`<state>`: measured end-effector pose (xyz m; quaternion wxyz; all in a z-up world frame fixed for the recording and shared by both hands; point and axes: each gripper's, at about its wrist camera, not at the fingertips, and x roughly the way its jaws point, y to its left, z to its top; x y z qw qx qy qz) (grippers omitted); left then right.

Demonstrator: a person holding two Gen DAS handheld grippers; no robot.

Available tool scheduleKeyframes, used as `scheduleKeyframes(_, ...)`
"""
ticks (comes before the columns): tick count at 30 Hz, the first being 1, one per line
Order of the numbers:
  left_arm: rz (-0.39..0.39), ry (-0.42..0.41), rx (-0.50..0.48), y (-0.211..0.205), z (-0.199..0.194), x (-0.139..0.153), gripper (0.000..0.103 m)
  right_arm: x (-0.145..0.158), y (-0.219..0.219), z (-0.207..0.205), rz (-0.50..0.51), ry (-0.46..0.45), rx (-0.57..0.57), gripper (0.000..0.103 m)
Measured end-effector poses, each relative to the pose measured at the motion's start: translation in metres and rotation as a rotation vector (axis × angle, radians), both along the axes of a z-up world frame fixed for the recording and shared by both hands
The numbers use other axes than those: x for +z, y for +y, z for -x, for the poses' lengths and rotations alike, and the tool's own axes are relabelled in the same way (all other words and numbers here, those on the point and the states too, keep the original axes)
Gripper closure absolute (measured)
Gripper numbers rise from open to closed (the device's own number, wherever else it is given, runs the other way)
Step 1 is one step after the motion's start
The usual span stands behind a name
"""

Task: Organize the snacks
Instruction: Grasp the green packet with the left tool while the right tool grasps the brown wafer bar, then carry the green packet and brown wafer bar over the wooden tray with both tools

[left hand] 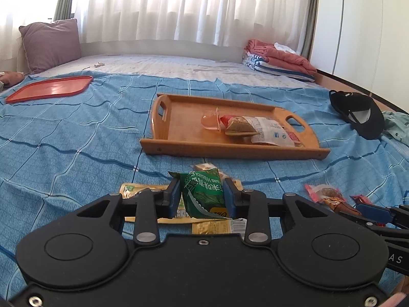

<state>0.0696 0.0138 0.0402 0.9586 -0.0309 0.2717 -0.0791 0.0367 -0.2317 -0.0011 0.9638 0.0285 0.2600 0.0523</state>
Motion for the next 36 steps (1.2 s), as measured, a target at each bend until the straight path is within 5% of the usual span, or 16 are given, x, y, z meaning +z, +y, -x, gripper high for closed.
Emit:
scheduleKeyframes(18, 0.052, 0.037, -0.036, 0.011, -0.119, 0.056, 0.07, 0.067, -0.03, -0.09, -0.142, -0.03, -0.015, 0.053)
scheduleKeyframes(36, 0.119, 0.198, -0.053, -0.012, -0.289, 0.02, 0.07, 0.056, -0.048, -0.258, -0.115, 0.101, -0.104, 0.053)
